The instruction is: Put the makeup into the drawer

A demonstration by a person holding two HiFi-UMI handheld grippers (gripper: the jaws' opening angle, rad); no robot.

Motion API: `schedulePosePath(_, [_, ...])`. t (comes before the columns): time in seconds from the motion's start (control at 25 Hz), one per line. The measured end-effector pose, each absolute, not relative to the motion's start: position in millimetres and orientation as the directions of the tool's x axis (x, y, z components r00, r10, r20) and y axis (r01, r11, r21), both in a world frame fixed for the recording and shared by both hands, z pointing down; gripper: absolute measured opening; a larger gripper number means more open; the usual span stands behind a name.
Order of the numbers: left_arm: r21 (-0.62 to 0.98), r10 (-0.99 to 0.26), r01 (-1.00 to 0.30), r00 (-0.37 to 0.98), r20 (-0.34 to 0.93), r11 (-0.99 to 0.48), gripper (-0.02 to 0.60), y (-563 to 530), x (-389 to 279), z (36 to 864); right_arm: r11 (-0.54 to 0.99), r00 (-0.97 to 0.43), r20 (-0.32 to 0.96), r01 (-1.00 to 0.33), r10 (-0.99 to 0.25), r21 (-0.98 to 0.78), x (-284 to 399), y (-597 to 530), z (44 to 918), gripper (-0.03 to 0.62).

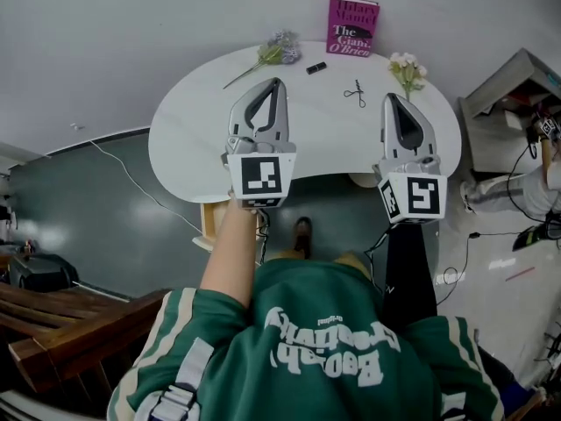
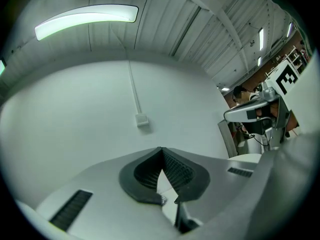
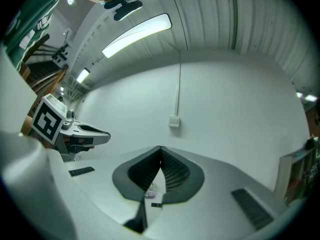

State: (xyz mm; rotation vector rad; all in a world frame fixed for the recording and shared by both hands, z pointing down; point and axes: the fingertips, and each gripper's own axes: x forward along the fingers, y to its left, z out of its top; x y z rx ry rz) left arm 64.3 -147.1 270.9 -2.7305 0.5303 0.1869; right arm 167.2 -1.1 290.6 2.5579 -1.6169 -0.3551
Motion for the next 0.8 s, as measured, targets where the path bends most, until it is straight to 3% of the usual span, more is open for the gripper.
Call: schedulePosePath(0.8, [-0.306,-0.370,-0.384,0.923,-0.103,-0.871,0.014,-211,113,291,-0.413,0.389,-0.149,-0.887,-0.909,0.206,213,-65,289,0.009])
